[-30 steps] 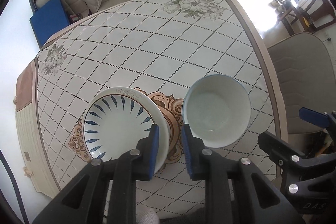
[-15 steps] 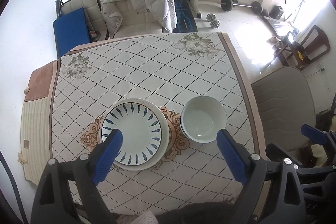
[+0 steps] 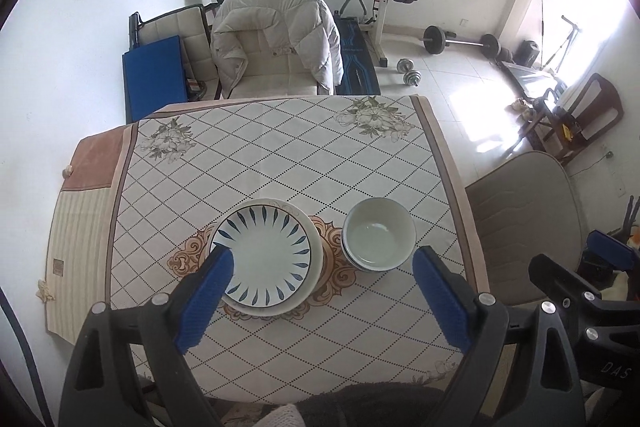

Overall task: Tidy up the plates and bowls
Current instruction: 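Raise both grippers and bring them back toward the bowl stack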

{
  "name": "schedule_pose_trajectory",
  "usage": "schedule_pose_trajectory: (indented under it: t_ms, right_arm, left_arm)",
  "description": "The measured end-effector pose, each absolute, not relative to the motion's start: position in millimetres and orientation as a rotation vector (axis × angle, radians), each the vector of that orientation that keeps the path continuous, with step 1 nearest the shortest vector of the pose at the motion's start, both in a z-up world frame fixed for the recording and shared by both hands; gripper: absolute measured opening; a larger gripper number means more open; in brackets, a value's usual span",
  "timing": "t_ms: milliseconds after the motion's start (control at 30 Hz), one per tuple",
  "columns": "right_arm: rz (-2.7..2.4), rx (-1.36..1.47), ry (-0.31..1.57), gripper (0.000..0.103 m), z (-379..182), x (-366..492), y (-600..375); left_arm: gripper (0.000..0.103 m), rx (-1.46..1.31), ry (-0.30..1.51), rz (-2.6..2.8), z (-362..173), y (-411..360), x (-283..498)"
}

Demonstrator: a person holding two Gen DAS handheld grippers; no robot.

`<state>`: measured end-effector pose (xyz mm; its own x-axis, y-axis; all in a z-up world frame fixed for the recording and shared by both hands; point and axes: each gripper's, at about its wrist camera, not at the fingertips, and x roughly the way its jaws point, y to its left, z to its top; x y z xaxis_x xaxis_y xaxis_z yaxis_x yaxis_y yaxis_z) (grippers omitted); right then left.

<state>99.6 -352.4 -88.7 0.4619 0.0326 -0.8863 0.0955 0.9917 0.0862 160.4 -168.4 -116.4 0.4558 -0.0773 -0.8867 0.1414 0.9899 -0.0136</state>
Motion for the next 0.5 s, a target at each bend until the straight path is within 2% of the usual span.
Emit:
schedule_pose_trajectory:
  t_ms: [500]
  right_arm:
    - [0.028,0.103,0.985,0.103,-82.7,97.9,-356.9]
  left_arm:
    - [0.092,0.082,1.008,-0.121,-105.3,-172.7,165.2]
